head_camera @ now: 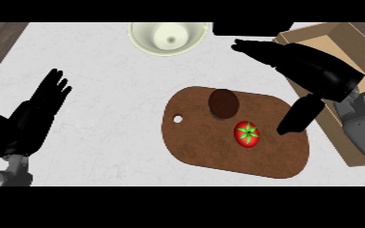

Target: Pick the cupcake from the cutting board and place it in the cardboard box

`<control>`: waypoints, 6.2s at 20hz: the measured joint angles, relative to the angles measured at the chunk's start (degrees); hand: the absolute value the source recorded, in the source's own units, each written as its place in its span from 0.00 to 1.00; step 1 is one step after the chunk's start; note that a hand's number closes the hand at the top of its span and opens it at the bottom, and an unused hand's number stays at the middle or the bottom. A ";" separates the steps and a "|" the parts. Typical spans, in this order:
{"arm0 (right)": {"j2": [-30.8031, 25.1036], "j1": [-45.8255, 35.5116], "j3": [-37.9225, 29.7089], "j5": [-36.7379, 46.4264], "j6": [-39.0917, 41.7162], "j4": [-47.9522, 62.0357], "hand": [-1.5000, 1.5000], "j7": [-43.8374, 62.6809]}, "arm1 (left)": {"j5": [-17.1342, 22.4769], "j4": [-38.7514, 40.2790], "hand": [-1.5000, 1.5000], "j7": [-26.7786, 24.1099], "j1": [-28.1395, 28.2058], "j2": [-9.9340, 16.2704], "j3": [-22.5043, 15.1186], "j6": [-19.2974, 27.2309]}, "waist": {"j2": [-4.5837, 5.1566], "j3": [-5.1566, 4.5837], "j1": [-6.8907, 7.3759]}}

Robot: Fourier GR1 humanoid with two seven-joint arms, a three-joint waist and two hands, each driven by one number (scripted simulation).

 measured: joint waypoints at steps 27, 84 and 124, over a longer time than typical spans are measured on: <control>18.46 0.66 -3.81 14.73 16.42 7.44 0.00 8.89 | -4.86 -4.12 0.50 4.19 2.65 -5.00 6.27 -4.38 | 0.13 0.14 -0.89; 33.87 2.47 -7.78 51.13 10.89 26.64 1.00 -11.01 | -13.62 -3.96 0.50 7.42 1.18 -13.95 14.93 -12.84 | 0.03 0.09 -0.93; 28.61 -19.16 -34.82 57.42 6.39 5.78 1.00 33.97 | -14.87 -3.75 0.50 8.11 1.27 -15.20 16.10 -13.77 | -0.06 0.10 -1.33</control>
